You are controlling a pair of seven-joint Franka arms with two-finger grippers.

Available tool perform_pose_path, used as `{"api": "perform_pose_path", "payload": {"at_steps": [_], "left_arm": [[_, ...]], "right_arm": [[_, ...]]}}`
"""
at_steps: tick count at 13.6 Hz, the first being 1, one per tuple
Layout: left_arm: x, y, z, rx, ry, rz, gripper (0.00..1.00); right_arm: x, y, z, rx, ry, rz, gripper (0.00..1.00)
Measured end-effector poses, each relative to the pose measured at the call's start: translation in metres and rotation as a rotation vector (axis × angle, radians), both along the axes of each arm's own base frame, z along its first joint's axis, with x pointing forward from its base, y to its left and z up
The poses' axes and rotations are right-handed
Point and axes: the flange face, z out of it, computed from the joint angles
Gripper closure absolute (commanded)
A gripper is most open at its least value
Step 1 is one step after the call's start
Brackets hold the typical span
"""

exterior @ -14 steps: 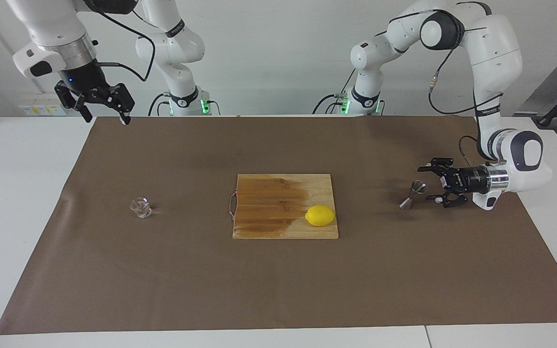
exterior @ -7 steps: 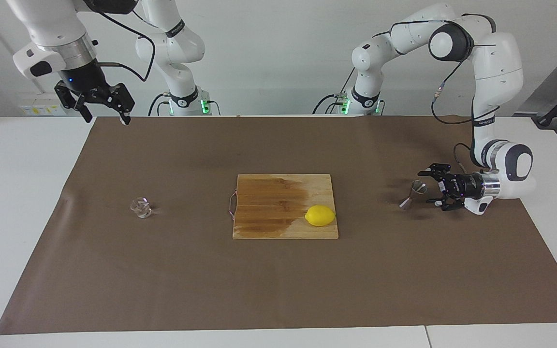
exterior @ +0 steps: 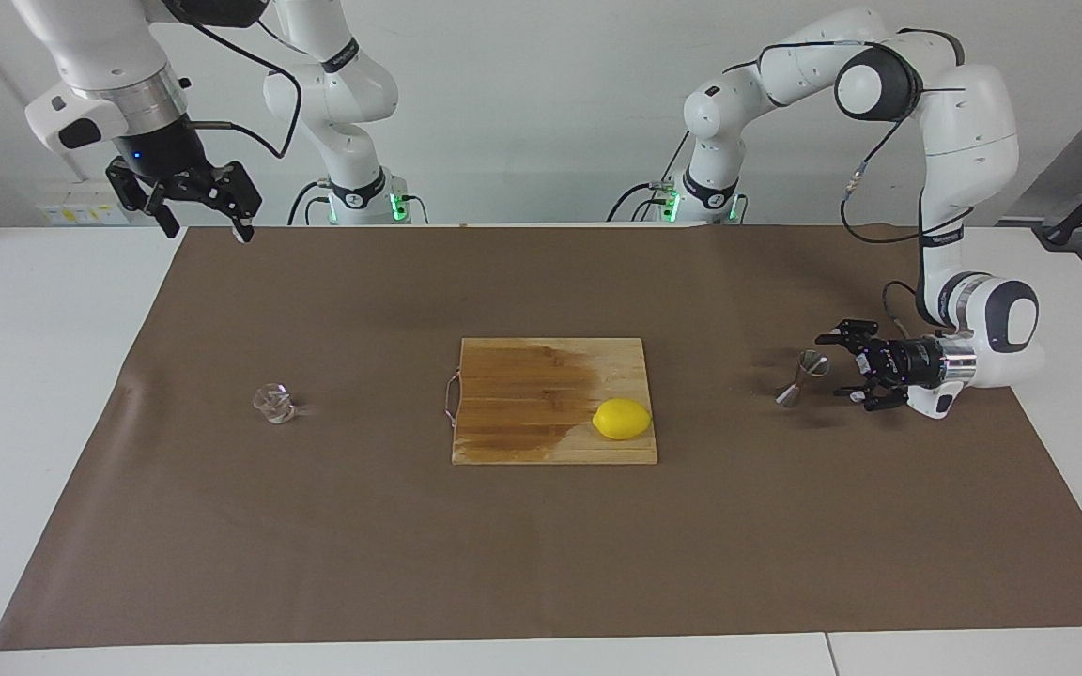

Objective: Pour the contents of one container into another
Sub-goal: 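Close the left gripper on the metal cup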

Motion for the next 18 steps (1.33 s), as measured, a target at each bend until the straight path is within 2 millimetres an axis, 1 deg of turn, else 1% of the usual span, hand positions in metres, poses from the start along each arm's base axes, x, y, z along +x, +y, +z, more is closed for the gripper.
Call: {"api": "perform_pose_path", "payload": {"at_steps": [7,18], "left_arm": [[0.002,0.002,-0.011,-0.009,-0.004,0.004,0.00],[0.006,-0.012,-0.017,-0.020,-0.036,-0.017,0.00]], "right_arm": [[0.000,0.000,0.000,0.000,0.000,0.000,0.00],[0.000,0.000,0.000,0.000,0.000,0.000,0.00]]}}
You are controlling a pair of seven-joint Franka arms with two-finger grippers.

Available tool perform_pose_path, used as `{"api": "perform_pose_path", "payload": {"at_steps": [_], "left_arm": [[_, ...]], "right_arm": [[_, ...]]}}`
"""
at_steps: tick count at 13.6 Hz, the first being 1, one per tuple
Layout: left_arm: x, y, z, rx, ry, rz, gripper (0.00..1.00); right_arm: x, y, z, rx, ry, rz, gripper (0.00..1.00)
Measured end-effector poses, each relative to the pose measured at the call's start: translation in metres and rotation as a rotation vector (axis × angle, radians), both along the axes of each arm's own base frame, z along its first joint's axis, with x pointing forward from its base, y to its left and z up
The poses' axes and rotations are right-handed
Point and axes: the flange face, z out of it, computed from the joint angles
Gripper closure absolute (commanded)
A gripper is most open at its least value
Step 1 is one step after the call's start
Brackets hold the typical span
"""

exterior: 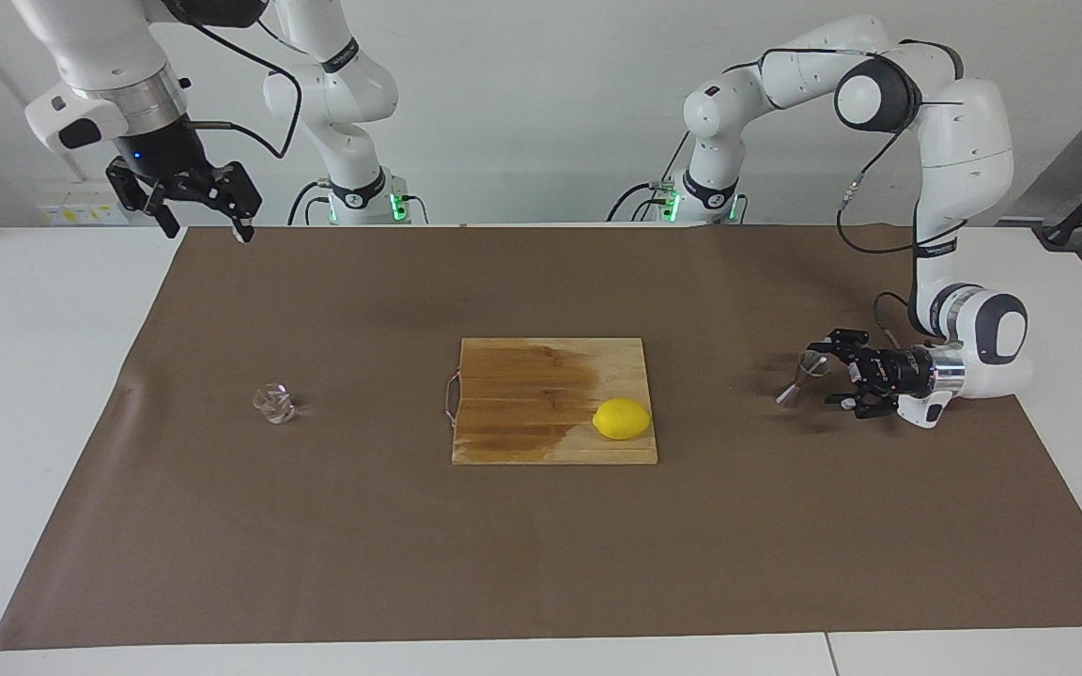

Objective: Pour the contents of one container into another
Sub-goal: 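Close the left gripper on the metal cup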

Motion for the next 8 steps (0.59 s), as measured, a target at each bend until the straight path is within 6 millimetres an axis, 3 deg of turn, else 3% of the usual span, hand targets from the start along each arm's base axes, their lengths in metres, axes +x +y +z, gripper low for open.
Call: {"api": "perform_pose_path", "payload": {"at_steps": [8], "left_arm": [[0.0003,-0.0023,-0.0005,0.006,0.000,-0.010,0.03]], "right_arm": [[0.0000,0.0000,0.0000,0.000,0.000,0.000,0.00]]}}
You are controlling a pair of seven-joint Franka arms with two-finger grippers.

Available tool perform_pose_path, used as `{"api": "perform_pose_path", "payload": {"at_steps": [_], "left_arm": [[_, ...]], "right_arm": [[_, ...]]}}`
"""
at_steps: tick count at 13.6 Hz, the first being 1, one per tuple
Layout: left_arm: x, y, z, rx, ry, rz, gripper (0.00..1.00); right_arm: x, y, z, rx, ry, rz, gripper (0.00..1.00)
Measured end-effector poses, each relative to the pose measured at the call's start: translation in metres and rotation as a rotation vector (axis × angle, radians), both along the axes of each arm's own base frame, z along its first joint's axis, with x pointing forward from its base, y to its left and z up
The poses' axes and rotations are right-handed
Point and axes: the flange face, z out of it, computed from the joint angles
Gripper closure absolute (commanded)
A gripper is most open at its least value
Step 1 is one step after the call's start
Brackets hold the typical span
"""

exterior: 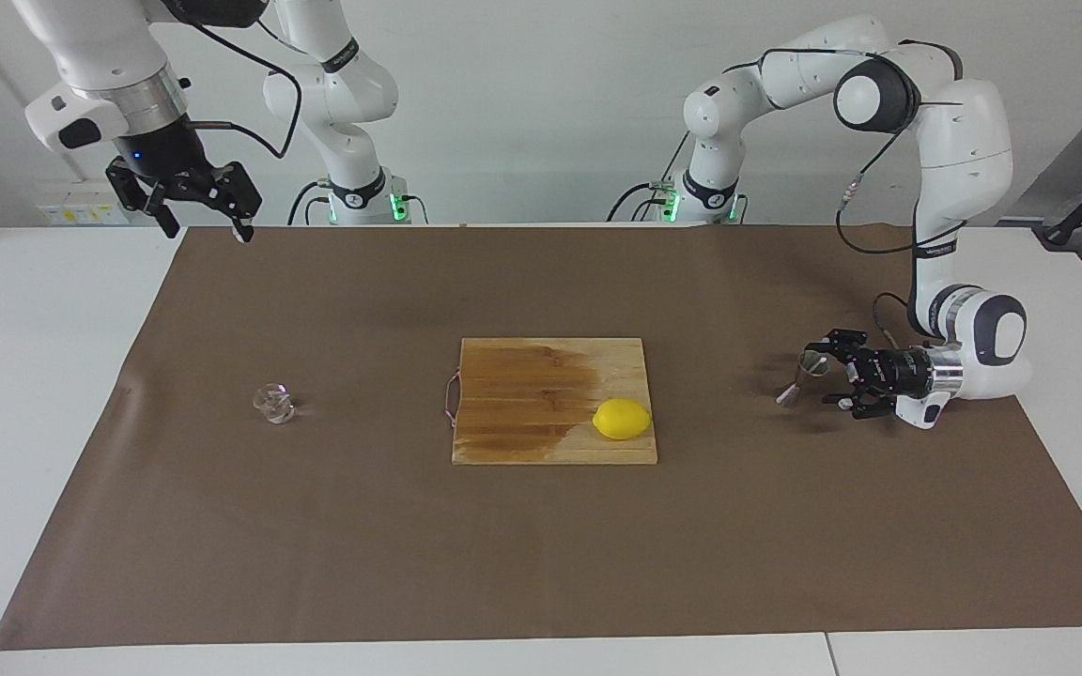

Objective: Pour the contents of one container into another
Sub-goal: 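Close the left gripper on the metal cup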

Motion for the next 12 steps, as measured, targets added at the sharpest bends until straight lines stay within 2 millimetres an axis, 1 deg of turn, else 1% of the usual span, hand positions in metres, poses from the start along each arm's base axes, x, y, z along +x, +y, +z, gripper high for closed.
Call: {"api": "perform_pose_path", "payload": {"at_steps": [3,6,7,10,11,12], "left_arm": [[0.0006,-0.0025,0.0000,0.000,0.000,-0.004,0.20],[0.0007,-0.0027,0.0000,0.000,-0.002,-0.005,0.33],[0.0007,-0.0027,0.0000,0.000,-0.006,-0.005,0.40],[0.0007,-0.0026,0.0001,0.000,-0.010,-0.004,0.54],[0.0008,-0.0026,0.0000,0.001,-0.011,-0.004,0.57],[0.0007,-0.0025,-0.0001,0.001,-0.011,-0.004,0.58]], "right_arm": [[0.0000,0.0000,0.0000,0.000,0.000,0.000,0.00],[0.0000,0.0000,0.0000,0.000,0.000,0.000,0.00],[0.0000,0.0000,0.0000,0.000,0.000,0.000,0.00],[0.0000,0.0000,0.0000,0.000,0.000,0.000,0.00],[0.0000,0.0000,0.0000,0.000,0.000,0.000,0.00],[0.0000,0.0000,0.0000,0.000,0.000,0.000,0.00]]}}
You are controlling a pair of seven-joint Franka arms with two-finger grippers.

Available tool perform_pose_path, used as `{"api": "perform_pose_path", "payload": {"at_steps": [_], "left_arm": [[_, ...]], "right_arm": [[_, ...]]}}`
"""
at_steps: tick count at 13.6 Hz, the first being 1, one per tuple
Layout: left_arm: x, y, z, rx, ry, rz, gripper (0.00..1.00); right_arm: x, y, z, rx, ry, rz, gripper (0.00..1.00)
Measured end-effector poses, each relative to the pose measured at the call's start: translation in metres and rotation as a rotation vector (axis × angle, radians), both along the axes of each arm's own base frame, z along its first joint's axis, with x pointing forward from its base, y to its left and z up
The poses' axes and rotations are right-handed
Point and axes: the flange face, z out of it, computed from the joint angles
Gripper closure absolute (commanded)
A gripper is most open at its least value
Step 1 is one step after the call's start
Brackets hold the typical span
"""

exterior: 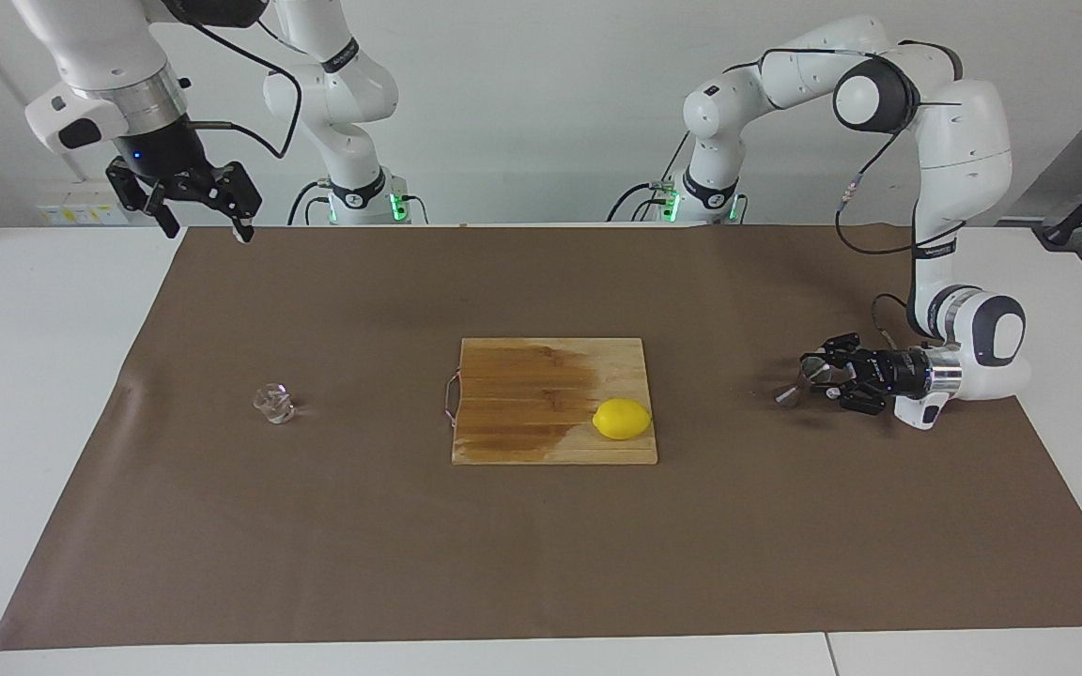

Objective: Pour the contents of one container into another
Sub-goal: 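Close the left gripper on the metal cup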

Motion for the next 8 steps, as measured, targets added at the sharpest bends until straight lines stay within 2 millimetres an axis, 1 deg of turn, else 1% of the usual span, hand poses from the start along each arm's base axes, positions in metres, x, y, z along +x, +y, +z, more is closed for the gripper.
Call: {"api": "perform_pose_path", "payload": {"at_steps": [3,4,8], "left_arm": [[0.000,0.000,0.000,0.000,-0.002,-0.001,0.61],[0.001,-0.002,0.001,-0.001,-0.004,-0.004,0.61],[0.007,-0.014,0.008,-0.013,-0.022,-0.024,0.59]], "right_arm": [[0.000,0.000,0.000,0.000,0.000,0.000,0.00],[0.000,0.000,0.000,0.000,0.000,0.000,0.00],[0.000,0.000,0.000,0.000,0.000,0.000,0.00]]}}
